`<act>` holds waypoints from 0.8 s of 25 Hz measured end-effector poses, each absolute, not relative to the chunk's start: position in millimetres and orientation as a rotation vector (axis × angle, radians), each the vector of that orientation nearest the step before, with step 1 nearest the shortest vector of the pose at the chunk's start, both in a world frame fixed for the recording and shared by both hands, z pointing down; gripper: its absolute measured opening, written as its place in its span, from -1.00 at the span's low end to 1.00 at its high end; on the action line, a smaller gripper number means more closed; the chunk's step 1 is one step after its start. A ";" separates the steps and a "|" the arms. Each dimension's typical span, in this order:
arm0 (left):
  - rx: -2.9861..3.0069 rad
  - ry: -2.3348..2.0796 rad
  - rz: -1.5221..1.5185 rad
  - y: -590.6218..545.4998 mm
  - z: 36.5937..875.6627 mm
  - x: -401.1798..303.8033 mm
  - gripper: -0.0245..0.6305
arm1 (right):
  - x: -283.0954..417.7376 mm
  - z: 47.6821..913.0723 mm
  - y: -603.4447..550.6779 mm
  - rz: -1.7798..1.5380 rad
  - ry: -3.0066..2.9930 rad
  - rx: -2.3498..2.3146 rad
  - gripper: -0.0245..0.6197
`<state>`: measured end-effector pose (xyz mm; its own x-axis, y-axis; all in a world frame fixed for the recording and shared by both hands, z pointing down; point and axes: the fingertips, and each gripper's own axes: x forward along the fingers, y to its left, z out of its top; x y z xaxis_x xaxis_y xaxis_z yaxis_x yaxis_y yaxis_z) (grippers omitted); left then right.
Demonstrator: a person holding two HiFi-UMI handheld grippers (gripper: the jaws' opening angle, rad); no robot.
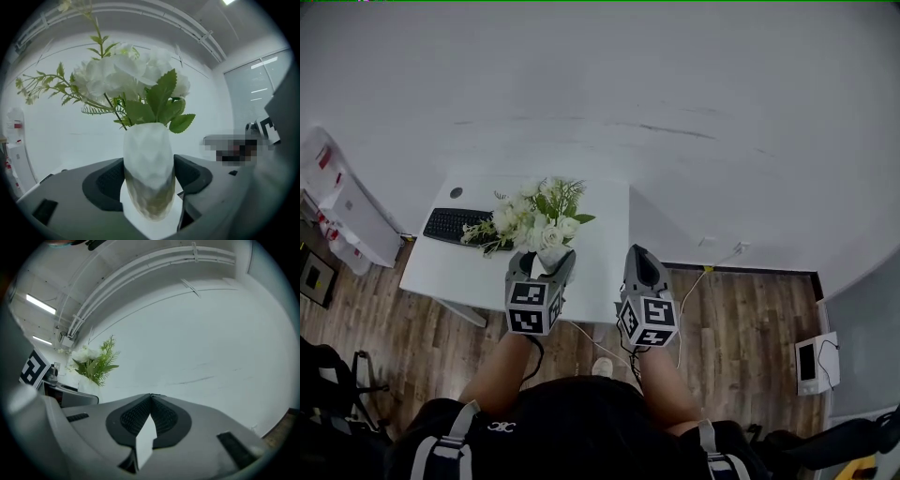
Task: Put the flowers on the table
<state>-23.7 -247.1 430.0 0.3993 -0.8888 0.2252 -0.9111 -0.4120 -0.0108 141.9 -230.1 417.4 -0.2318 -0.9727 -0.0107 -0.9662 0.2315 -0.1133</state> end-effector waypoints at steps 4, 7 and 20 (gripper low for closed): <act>2.507 -1.657 0.321 -273.1 431.1 2.0 0.12 | 169.7 418.6 -260.6 -0.156 2.418 -1.861 -0.91; 2.499 -1.651 0.336 -287.4 434.9 16.7 0.12 | 182.9 421.0 -278.7 -0.165 2.435 -1.842 -0.91; 2.509 -1.615 0.379 -344.6 450.3 39.6 0.12 | 200.3 430.8 -325.4 -0.160 2.446 -1.851 -0.91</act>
<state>39.6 -344.6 450.3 0.3943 -0.8751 0.2807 -0.9086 -0.4170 -0.0237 200.3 -325.4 430.8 -0.2725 -0.9621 0.0073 -0.9549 0.2695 -0.1251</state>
